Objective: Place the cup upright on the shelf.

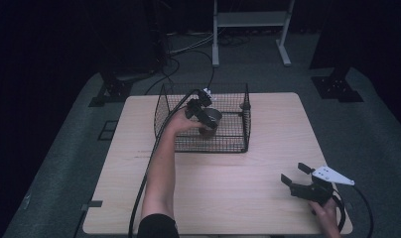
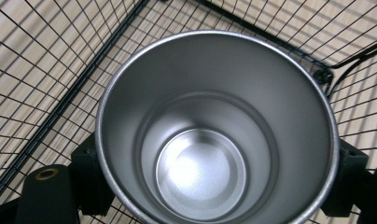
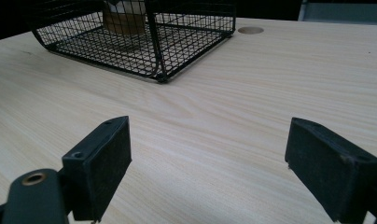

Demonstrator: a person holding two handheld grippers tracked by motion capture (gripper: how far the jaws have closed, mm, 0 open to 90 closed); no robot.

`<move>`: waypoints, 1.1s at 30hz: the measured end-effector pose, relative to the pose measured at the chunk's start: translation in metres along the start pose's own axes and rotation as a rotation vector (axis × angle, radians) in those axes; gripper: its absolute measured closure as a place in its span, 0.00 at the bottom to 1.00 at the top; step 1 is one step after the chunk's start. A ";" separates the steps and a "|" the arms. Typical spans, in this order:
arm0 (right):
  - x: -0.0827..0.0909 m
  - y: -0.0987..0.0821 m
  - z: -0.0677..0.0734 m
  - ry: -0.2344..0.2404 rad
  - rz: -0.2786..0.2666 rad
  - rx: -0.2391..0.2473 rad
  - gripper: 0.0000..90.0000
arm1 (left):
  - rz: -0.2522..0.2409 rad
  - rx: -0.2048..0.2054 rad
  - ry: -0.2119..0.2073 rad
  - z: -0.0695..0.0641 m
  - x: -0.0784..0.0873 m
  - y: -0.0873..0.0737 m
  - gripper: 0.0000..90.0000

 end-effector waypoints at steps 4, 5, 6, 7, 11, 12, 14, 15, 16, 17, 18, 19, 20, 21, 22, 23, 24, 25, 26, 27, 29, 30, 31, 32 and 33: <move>0.000 0.000 0.000 0.001 0.000 0.000 0.15 | 0.019 0.006 -0.002 0.001 -0.006 -0.001 0.20; 0.000 0.000 0.000 0.000 0.000 0.000 0.15 | 0.026 0.008 -0.008 0.001 -0.007 -0.001 0.20; 0.000 0.000 0.000 0.001 0.000 0.000 0.15 | 0.029 0.009 -0.007 0.001 -0.007 -0.001 0.20; 0.000 0.000 0.000 0.001 -0.001 0.000 0.15 | 0.027 0.010 -0.001 0.002 -0.008 -0.001 0.20; 0.000 0.000 0.000 0.002 -0.001 -0.002 0.15 | 0.033 0.025 -0.003 0.005 -0.011 -0.002 0.20; 0.000 0.000 0.000 0.003 -0.002 -0.001 0.15 | 0.030 0.032 -0.007 0.005 -0.012 -0.002 0.20; 0.000 0.000 0.000 0.003 -0.002 -0.001 0.15 | 0.031 0.036 -0.010 0.006 -0.013 -0.002 0.20; 0.000 0.000 0.000 0.003 -0.002 0.000 0.15 | 0.030 0.035 -0.009 0.005 -0.014 -0.002 0.20; 0.000 0.000 0.000 0.003 -0.003 0.002 0.15 | 0.032 0.026 -0.007 0.006 -0.013 -0.002 0.20; 0.000 0.000 0.000 0.003 -0.003 0.002 0.15 | 0.026 0.031 -0.007 0.005 -0.014 -0.002 0.20; 0.000 0.000 0.000 0.003 -0.003 0.002 0.15 | 0.025 0.029 -0.006 0.005 -0.014 -0.001 0.20; 0.000 0.000 0.000 0.003 -0.003 0.001 0.15 | 0.024 0.028 -0.006 0.005 -0.014 -0.001 0.20; 0.000 0.000 0.000 0.003 -0.004 0.002 0.15 | 0.023 0.028 -0.006 0.006 -0.014 -0.001 0.20; 0.000 0.000 0.000 0.003 -0.004 0.001 0.15 | 0.024 0.028 -0.006 0.006 -0.014 -0.002 0.20; 0.000 0.000 0.000 0.003 -0.004 0.002 0.15 | 0.024 0.028 -0.007 0.006 -0.014 -0.002 0.20; 0.000 0.000 0.000 0.003 -0.004 0.002 0.15 | 0.025 0.031 -0.006 0.006 -0.014 -0.002 0.20; 0.000 0.000 0.000 0.002 -0.004 0.002 0.15 | 0.027 0.031 -0.006 0.006 -0.014 -0.003 0.20; 0.000 0.000 0.000 0.003 -0.004 0.002 0.15 | 0.033 0.027 -0.006 0.007 -0.013 -0.003 0.20; 0.000 0.000 0.000 0.003 -0.004 0.002 0.15 | 0.038 0.027 -0.006 0.007 -0.013 -0.004 0.20; 0.000 0.000 0.000 0.003 -0.004 0.002 0.15 | 0.045 0.027 -0.005 0.007 -0.013 -0.005 0.19; 0.000 0.000 0.000 0.004 -0.004 0.002 0.15 | 0.061 0.022 0.024 0.007 -0.012 -0.005 0.19; 0.000 0.000 0.000 0.005 -0.003 0.001 0.15 | 0.064 0.020 0.043 0.008 -0.011 -0.006 0.19; 0.000 0.000 0.000 0.007 -0.003 0.002 0.15 | 0.066 0.019 0.049 0.007 -0.011 -0.006 0.19; 0.000 0.000 0.000 0.009 -0.005 0.003 0.15 | 0.072 0.014 0.056 0.007 -0.012 -0.007 0.19; 0.000 0.000 0.001 0.010 -0.004 0.004 0.15 | 0.073 0.015 0.058 0.006 -0.012 -0.007 0.19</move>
Point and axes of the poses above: each handheld gripper's, and its own axes: x roughly backward along the jaws, y roughly out of its top, z roughly to its left, the point moved 7 cm from there along -x, roughly forward along the jaws, and after that the axes turned 2 degrees about x, right-handed, at the moved point
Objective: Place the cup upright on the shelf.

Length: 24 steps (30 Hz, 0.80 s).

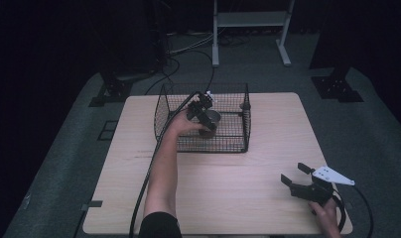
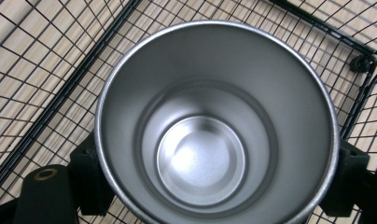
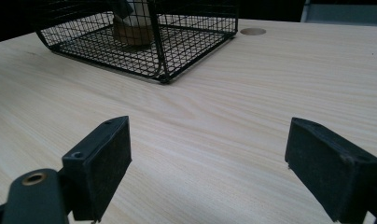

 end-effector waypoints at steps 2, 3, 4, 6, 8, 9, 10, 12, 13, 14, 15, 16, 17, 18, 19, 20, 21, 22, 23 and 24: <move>0.000 0.000 0.000 0.003 -0.001 -0.001 0.15 | 0.001 0.009 -0.004 0.000 0.000 -0.001 0.19; 0.000 0.000 0.000 0.005 -0.003 -0.002 0.15 | 0.010 0.011 -0.007 0.000 0.000 -0.002 0.19; 0.000 0.000 0.000 0.007 -0.003 -0.005 0.15 | 0.018 0.010 -0.006 0.001 0.000 -0.003 0.19; 0.000 0.000 0.000 0.010 -0.004 -0.007 0.15 | 0.025 0.015 -0.004 0.002 0.001 -0.006 0.19; 0.000 0.000 0.000 0.012 -0.004 -0.008 0.15 | 0.032 0.021 -0.008 0.003 0.001 -0.008 0.19; 0.000 0.000 0.000 0.012 -0.005 -0.009 0.15 | 0.033 0.023 -0.011 0.004 0.001 -0.009 0.19; 0.000 0.000 0.000 0.012 -0.004 -0.008 0.15 | 0.041 0.022 -0.012 0.004 0.001 -0.010 0.18; -0.001 0.001 0.000 0.012 -0.003 -0.008 0.15 | 0.037 0.028 -0.011 0.004 0.000 -0.011 0.18; -0.001 0.000 0.000 0.012 -0.002 -0.008 0.15 | 0.036 0.027 -0.011 0.004 0.000 -0.011 0.18; -0.001 0.000 0.000 0.011 -0.001 -0.008 0.15 | 0.032 0.029 -0.011 0.003 0.000 -0.011 0.18; -0.001 0.000 0.000 0.010 0.000 -0.008 0.15 | 0.035 0.025 -0.013 0.003 0.000 -0.011 0.18; -0.001 0.000 0.000 0.010 0.000 -0.008 0.15 | 0.036 0.023 -0.014 0.003 0.000 -0.011 0.17; -0.001 0.000 0.000 0.008 -0.002 -0.007 0.15 | 0.035 0.024 -0.017 0.002 0.000 -0.011 0.17; -0.001 0.000 0.000 0.007 -0.001 -0.007 0.15 | 0.034 0.024 -0.018 0.002 0.000 -0.011 0.16; -0.001 0.000 0.000 0.007 0.000 -0.005 0.15 | 0.032 0.024 -0.018 0.002 0.001 -0.011 0.16; -0.001 0.000 0.000 0.006 0.000 -0.005 0.15 | 0.028 0.023 -0.018 0.002 0.002 -0.011 0.16; -0.001 0.000 0.000 0.006 0.000 -0.003 0.15 | 0.026 0.021 -0.014 0.002 0.003 -0.010 0.15; -0.001 0.000 0.000 0.005 0.001 -0.003 0.15 | 0.023 0.020 -0.010 0.002 0.004 -0.010 0.14; -0.001 0.000 0.000 0.005 0.000 -0.002 0.15 | 0.019 0.018 -0.009 0.002 0.006 -0.010 0.14; -0.001 0.000 0.000 0.005 0.001 -0.003 0.15 | 0.016 0.016 -0.009 0.002 0.007 -0.009 0.14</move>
Point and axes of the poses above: each handheld gripper's, and its own axes: x roughly backward along the jaws, y roughly out of its top, z roughly to its left, the point moved 7 cm from there along -x, roughly forward along the jaws, and after that the axes turned 2 degrees about x, right-handed, at the moved point
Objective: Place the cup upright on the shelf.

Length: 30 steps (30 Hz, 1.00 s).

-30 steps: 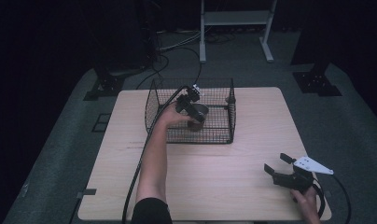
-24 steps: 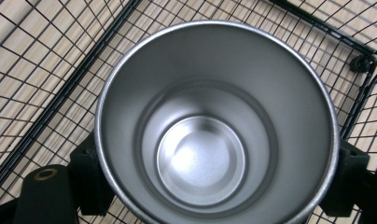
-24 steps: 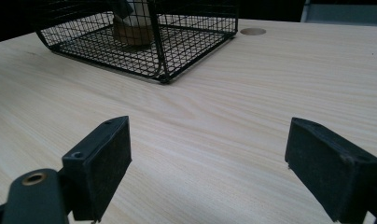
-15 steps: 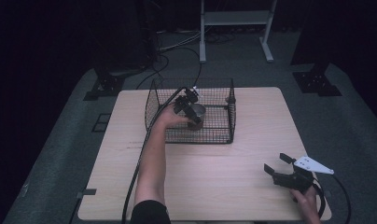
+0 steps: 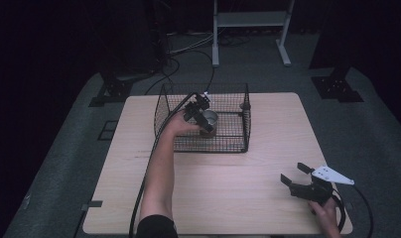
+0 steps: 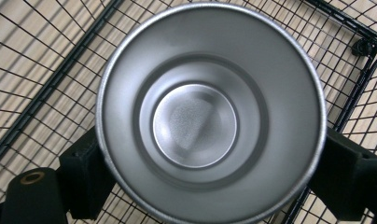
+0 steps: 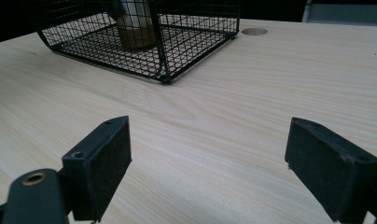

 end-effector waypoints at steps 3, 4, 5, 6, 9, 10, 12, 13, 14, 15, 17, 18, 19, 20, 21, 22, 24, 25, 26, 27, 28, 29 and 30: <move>0.000 0.000 0.000 -0.001 0.000 -0.001 0.15 | -0.002 -0.003 0.005 -0.001 0.003 0.000 0.13; 0.000 0.000 0.000 -0.001 0.000 -0.001 0.15 | -0.003 0.000 0.007 -0.001 0.003 0.000 0.13; 0.000 0.000 0.000 -0.001 0.001 0.000 0.15 | -0.005 -0.001 0.010 -0.001 0.004 0.000 0.12; 0.000 0.000 0.000 -0.002 0.001 0.001 0.15 | -0.007 0.000 0.010 -0.001 0.005 0.000 0.12; 0.000 0.000 0.000 -0.003 0.002 0.002 0.15 | -0.022 0.000 0.010 -0.002 0.008 0.002 0.11; 0.000 0.000 0.000 -0.003 0.001 0.002 0.15 | -0.025 -0.003 0.014 -0.002 0.008 0.002 0.10; 0.000 0.000 0.000 -0.004 0.002 0.003 0.15 | -0.027 -0.005 0.014 -0.003 0.010 0.003 0.10; 0.000 0.000 0.000 -0.004 0.002 0.004 0.15 | -0.026 -0.006 0.017 -0.003 0.011 0.003 0.10; 0.000 0.000 0.000 -0.004 0.002 0.004 0.15 | -0.030 -0.004 0.017 -0.004 0.011 0.003 0.09; 0.000 0.000 0.000 -0.004 0.002 0.004 0.15 | -0.030 -0.003 0.017 -0.004 0.012 0.003 0.09; 0.000 0.000 0.000 -0.003 0.002 0.004 0.15 | -0.035 -0.003 0.017 -0.004 0.012 0.004 0.09; 0.000 0.000 0.000 -0.003 0.002 0.005 0.15 | -0.037 -0.003 0.016 -0.005 0.013 0.004 0.09; 0.000 0.000 0.000 -0.003 0.002 0.006 0.15 | -0.039 -0.005 0.015 -0.005 0.014 0.004 0.09; 0.000 0.000 0.000 -0.003 0.003 0.005 0.15 | -0.043 -0.005 0.014 -0.005 0.014 0.004 0.09; 0.000 0.000 0.000 -0.002 0.003 0.004 0.15 | -0.050 -0.002 0.010 -0.005 0.015 0.005 0.09; 0.000 0.000 0.000 -0.002 0.002 0.004 0.15 | -0.054 -0.004 0.010 -0.006 0.015 0.006 0.09; 0.000 0.000 0.000 -0.002 0.003 0.004 0.15 | -0.056 -0.012 0.013 -0.006 0.017 0.006 0.09; 0.000 0.000 0.000 -0.002 0.003 0.003 0.15 | -0.056 -0.014 0.014 -0.006 0.017 0.006 0.09; 0.000 0.000 0.000 -0.002 0.002 0.003 0.15 | -0.056 -0.016 0.019 -0.006 0.018 0.006 0.09; 0.000 0.000 0.000 -0.002 0.003 0.003 0.15 | -0.058 -0.016 0.022 -0.006 0.018 0.007 0.08; 0.000 0.000 0.000 -0.002 0.002 0.004 0.15 | -0.060 -0.015 0.023 -0.006 0.019 0.007 0.08; 0.000 0.000 0.000 -0.002 0.003 0.005 0.15 | -0.059 -0.014 0.026 -0.007 0.019 0.006 0.08; 0.000 0.000 0.000 -0.002 0.003 0.005 0.15 | -0.057 -0.018 0.027 -0.006 0.020 0.006 0.08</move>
Point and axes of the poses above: each handheld gripper's, and its own axes: x roughly backward along the jaws, y roughly out of its top, z roughly to its left, the point moved 7 cm from there along -x, roughly forward along the jaws, and after that the axes turned 2 degrees about x, right-handed, at the moved point
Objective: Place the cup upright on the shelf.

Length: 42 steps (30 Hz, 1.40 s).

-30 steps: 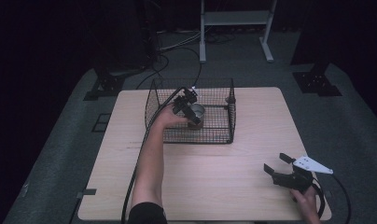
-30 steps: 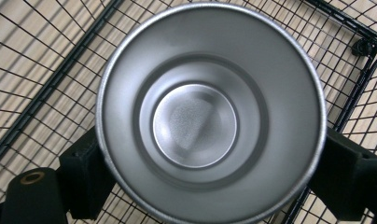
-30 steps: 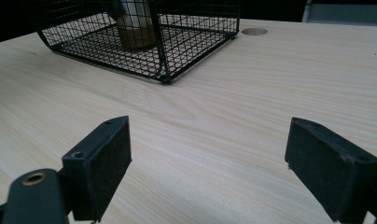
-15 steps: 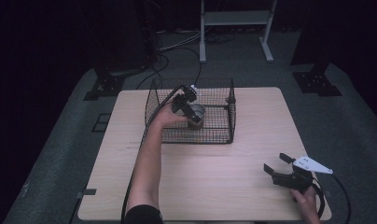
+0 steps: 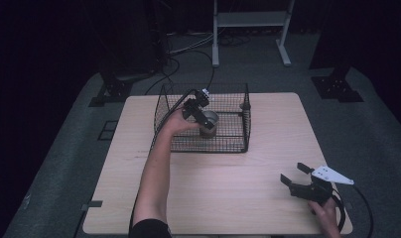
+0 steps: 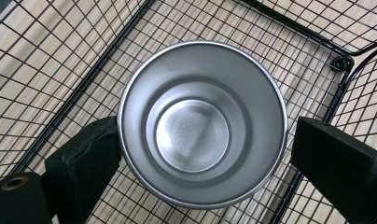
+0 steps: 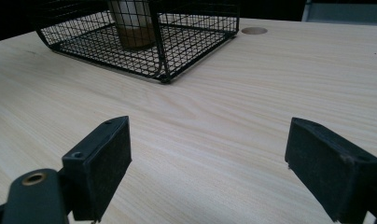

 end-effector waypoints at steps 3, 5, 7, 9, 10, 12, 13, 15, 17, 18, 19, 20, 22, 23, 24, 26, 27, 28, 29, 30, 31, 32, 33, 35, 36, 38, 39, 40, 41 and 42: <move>0.000 0.000 0.000 0.000 0.000 0.000 0.15 | -0.011 -0.002 0.010 0.000 0.003 0.001 0.08; 0.000 0.000 0.000 0.000 0.000 0.000 0.15 | -0.020 -0.003 0.003 0.000 0.006 0.002 0.08; 0.000 0.000 0.000 0.000 0.000 0.000 0.15 | -0.028 -0.010 0.011 -0.001 0.009 0.003 0.08; 0.000 0.000 0.000 -0.001 0.000 0.000 0.15 | -0.035 -0.013 0.014 -0.002 0.011 0.004 0.08; 0.000 0.000 0.000 -0.001 0.001 0.000 0.15 | -0.031 -0.020 0.018 -0.002 0.012 0.004 0.08; 0.000 0.000 0.000 -0.002 0.001 0.001 0.15 | -0.036 -0.019 0.020 -0.003 0.014 0.005 0.08; 0.000 0.000 0.001 -0.002 0.002 0.002 0.15 | -0.036 -0.021 0.020 -0.004 0.015 0.004 0.08; 0.000 0.000 0.001 -0.003 0.003 0.003 0.15 | -0.042 -0.025 0.025 -0.005 0.018 0.004 0.08; 0.000 0.000 0.000 -0.004 0.002 0.002 0.15 | -0.047 -0.030 0.026 -0.007 0.022 0.004 0.08; 0.000 0.000 0.000 -0.005 0.003 0.003 0.15 | -0.053 -0.033 0.028 -0.007 0.024 0.004 0.08; 0.000 0.000 0.001 -0.005 0.003 0.002 0.15 | -0.058 -0.038 0.031 -0.009 0.027 0.004 0.08; 0.000 0.000 0.001 -0.004 0.004 0.003 0.15 | -0.066 -0.044 0.034 -0.010 0.029 0.004 0.08; 0.000 0.000 0.001 -0.005 0.005 0.003 0.15 | -0.077 -0.050 0.034 -0.014 0.033 0.003 0.08; 0.000 0.000 0.001 -0.005 0.006 0.003 0.15 | -0.077 -0.059 0.035 -0.015 0.035 0.003 0.08; -0.001 0.000 0.001 -0.005 0.006 0.004 0.15 | -0.078 -0.066 0.034 -0.017 0.038 0.002 0.08; -0.001 0.000 0.001 -0.006 0.007 0.004 0.15 | -0.088 -0.078 0.031 -0.022 0.043 0.001 0.08; -0.001 0.000 0.001 -0.006 0.007 0.003 0.15 | -0.098 -0.084 0.029 -0.024 0.045 0.001 0.08; -0.001 0.000 0.001 -0.007 0.008 0.002 0.15 | -0.108 -0.082 0.024 -0.027 0.048 0.000 0.08; -0.001 0.000 0.001 -0.008 0.008 0.001 0.15 | -0.108 -0.092 0.027 -0.028 0.050 -0.001 0.08; -0.001 0.000 0.001 -0.008 0.008 0.001 0.15 | -0.113 -0.101 0.029 -0.030 0.053 -0.001 0.08; -0.001 0.000 0.001 -0.009 0.009 0.001 0.15 | -0.119 -0.105 0.030 -0.032 0.055 -0.002 0.08; -0.001 0.000 0.001 -0.010 0.009 0.001 0.15 | -0.123 -0.111 0.029 -0.034 0.058 -0.003 0.08; -0.001 0.000 0.001 -0.011 0.009 0.002 0.15 | -0.131 -0.116 0.026 -0.037 0.061 -0.004 0.08; -0.001 0.000 0.001 -0.013 0.010 0.003 0.15 | -0.140 -0.123 0.025 -0.040 0.065 -0.007 0.08; -0.001 0.000 0.001 -0.014 0.010 0.004 0.15 | -0.147 -0.126 0.024 -0.042 0.067 -0.008 0.08; -0.001 0.000 0.000 -0.016 0.012 0.005 0.15 | -0.154 -0.136 0.024 -0.045 0.071 -0.011 0.08; -0.001 0.000 0.000 -0.017 0.012 0.004 0.15 | -0.154 -0.139 0.022 -0.047 0.073 -0.012 0.08; -0.001 0.000 0.000 -0.018 0.012 0.004 0.15 | -0.163 -0.143 0.021 -0.048 0.075 -0.013 0.08; -0.001 0.000 0.000 -0.019 0.012 0.005 0.15 | -0.173 -0.143 0.018 -0.050 0.077 -0.014 0.08; -0.001 0.000 0.000 -0.019 0.011 0.008 0.15 | -0.176 -0.147 0.015 -0.052 0.079 -0.015 0.08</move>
Point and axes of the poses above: each handheld gripper's, and its own axes: x roughly backward along the jaws, y roughly out of its top, z roughly to its left, the point moved 7 cm from there along -x, roughly forward along the jaws, and after that the axes turned 2 degrees about x, right-handed, at the moved point
